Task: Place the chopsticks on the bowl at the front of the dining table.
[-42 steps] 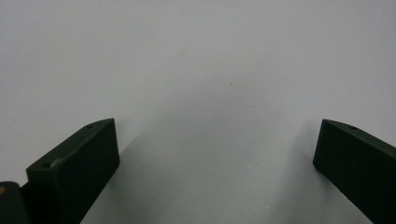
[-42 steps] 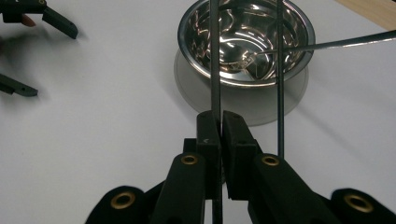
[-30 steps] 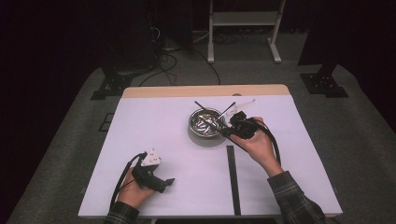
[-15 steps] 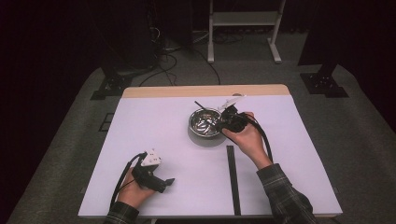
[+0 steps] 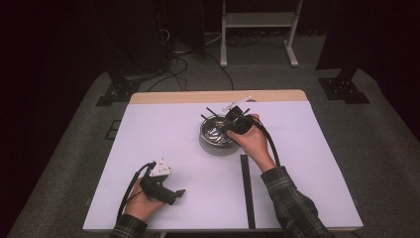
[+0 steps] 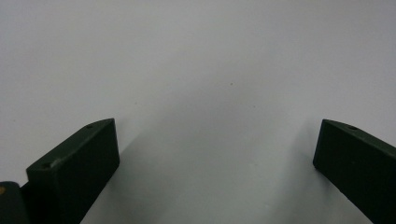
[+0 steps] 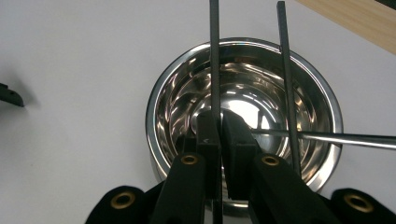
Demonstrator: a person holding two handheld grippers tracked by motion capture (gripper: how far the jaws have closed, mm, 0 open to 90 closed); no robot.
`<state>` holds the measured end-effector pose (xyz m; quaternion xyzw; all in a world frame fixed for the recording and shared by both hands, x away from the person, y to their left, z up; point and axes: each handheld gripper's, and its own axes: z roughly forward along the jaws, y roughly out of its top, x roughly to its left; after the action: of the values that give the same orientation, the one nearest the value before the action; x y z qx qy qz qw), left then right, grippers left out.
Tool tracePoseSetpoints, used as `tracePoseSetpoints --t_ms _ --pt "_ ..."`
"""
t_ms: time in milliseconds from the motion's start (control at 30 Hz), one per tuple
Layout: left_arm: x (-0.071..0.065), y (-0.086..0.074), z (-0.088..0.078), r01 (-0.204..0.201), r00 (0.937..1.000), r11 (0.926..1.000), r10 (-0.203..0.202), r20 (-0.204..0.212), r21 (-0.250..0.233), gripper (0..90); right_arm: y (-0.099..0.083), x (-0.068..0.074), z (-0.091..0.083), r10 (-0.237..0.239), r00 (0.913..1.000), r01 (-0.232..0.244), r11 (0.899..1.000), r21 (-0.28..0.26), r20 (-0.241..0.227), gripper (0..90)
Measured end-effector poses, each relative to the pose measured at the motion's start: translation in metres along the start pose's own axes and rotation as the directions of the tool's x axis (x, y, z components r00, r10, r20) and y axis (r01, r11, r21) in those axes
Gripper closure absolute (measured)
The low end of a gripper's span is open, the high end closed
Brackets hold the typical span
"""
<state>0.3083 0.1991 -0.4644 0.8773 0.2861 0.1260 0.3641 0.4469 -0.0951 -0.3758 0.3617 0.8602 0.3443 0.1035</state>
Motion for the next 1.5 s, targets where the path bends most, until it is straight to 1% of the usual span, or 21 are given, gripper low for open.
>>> tracePoseSetpoints --t_ms 300,433,767,1033,1133,1200,1233,1333,1433,1467,1500 --pt "0.0 0.0 0.0 0.0 1.0 1.0 0.0 0.0 -0.002 0.0 0.011 0.004 0.018 0.023 0.9997 -0.023 1.0 0.011 -0.006 85.4" --pt "0.0 0.0 0.0 0.0 1.0 1.0 0.0 -0.002 -0.003 0.0 0.015 0.004 0.025 0.03 0.9995 -0.03 0.999 0.017 0.001 85.4" --pt "0.0 0.0 0.0 -0.002 1.0 1.0 0.002 -0.002 -0.003 0.0 0.022 0.003 0.037 0.043 0.9988 -0.044 0.998 0.037 0.022 85.4" --pt "0.0 0.0 0.0 -0.002 1.0 1.0 0.002 -0.002 -0.003 0.0 0.022 0.003 0.044 0.05 0.9985 -0.05 0.998 0.042 0.023 85.3" --pt "0.0 0.0 0.0 -0.001 1.0 1.0 0.001 -0.002 -0.003 0.0 0.023 0.004 0.044 0.04 0.9989 -0.041 0.998 0.042 0.023 84.8" --pt "0.0 0.0 0.0 -0.002 1.0 1.0 0.002 -0.002 -0.003 0.0 0.023 0.005 0.043 0.041 0.9989 -0.042 0.999 0.031 0.025 78.0" --pt "0.0 0.0 0.0 -0.002 1.0 1.0 0.002 -0.002 -0.003 0.0 0.023 0.006 0.041 0.041 0.999 -0.042 0.999 0.026 0.02 76.0" --pt "0.0 0.0 0.0 0.0 1.0 1.0 0.0 -0.001 0.0 0.0 0.023 0.005 0.03 0.037 0.9991 -0.037 0.999 0.002 0.022 74.8" --pt "0.0 0.0 0.0 0.001 1.0 1.0 -0.001 0.0 -0.001 0.0 0.021 0.003 0.015 0.042 0.999 -0.041 0.999 -0.026 0.013 75.9" --pt "0.0 0.0 0.0 0.0 1.0 1.0 0.0 0.0 -0.001 0.0 0.018 0.002 0.008 0.041 0.9991 -0.041 0.998 -0.037 0.013 78.0" --pt "0.0 0.0 0.0 -0.002 1.0 1.0 0.002 -0.001 0.0 0.0 0.016 0.001 0.004 0.04 0.9991 -0.039 0.999 -0.038 0.015 80.4"
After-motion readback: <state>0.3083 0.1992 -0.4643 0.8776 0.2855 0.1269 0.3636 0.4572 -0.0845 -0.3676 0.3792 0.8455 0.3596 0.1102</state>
